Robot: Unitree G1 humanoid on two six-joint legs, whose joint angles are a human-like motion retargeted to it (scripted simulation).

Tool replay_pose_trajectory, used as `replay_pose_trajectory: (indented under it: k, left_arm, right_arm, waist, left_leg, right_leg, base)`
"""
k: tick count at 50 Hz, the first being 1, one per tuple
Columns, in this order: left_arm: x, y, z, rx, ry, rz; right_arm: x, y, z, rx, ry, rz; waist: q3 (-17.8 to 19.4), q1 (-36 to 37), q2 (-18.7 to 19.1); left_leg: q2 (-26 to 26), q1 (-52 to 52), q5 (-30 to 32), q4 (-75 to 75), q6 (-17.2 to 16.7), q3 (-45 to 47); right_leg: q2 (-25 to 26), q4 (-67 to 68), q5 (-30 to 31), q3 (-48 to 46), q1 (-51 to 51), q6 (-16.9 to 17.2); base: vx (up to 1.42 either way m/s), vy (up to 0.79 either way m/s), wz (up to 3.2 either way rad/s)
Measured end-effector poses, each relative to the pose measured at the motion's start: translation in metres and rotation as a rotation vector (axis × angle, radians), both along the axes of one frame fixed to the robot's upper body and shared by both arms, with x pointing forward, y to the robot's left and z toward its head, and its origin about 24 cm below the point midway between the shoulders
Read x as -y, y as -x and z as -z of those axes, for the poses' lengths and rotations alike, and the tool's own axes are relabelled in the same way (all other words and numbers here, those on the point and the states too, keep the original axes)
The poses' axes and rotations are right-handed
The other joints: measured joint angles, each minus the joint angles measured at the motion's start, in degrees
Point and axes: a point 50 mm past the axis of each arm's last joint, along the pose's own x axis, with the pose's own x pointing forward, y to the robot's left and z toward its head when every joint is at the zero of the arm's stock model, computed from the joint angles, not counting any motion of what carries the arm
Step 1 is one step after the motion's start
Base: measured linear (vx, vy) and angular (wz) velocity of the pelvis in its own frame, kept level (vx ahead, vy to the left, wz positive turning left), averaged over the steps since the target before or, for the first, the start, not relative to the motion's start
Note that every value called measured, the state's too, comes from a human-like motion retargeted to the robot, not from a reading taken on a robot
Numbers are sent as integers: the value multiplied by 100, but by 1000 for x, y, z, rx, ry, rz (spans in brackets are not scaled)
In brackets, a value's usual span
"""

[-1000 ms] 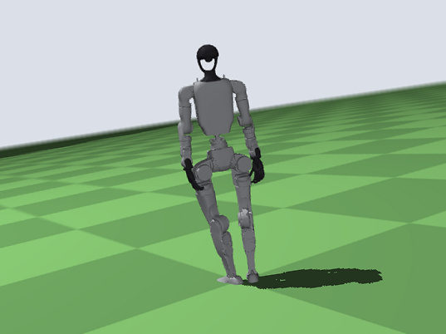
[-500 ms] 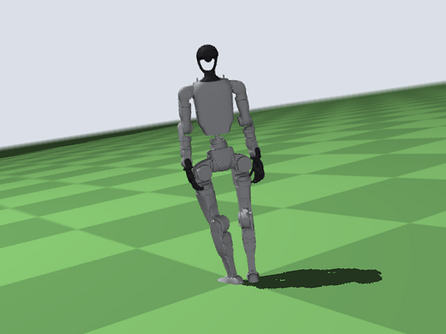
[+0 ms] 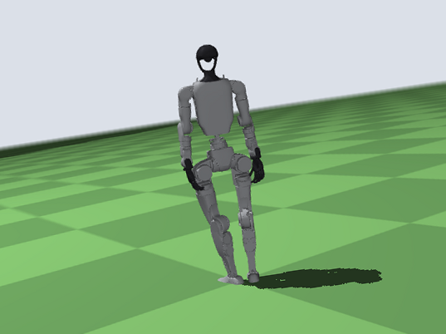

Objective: In place motions

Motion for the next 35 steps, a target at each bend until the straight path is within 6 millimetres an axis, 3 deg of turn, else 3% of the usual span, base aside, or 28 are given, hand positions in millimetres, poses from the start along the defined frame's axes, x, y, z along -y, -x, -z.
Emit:
replay_pose_trajectory:
  k: [35]
  left_arm:
    - [0, -1, 0, 2, 1, 3]
  right_arm:
    - [1, -1, 0, 1, -1, -2]
  waist:
    - [37, 26, -6]
  left_leg:
    - [3, 28, 1, 2, 14, 8]
  right_leg:
    - [-3, 15, 16, 18, 16, 10]
  base:
    - [0, 0, 0]
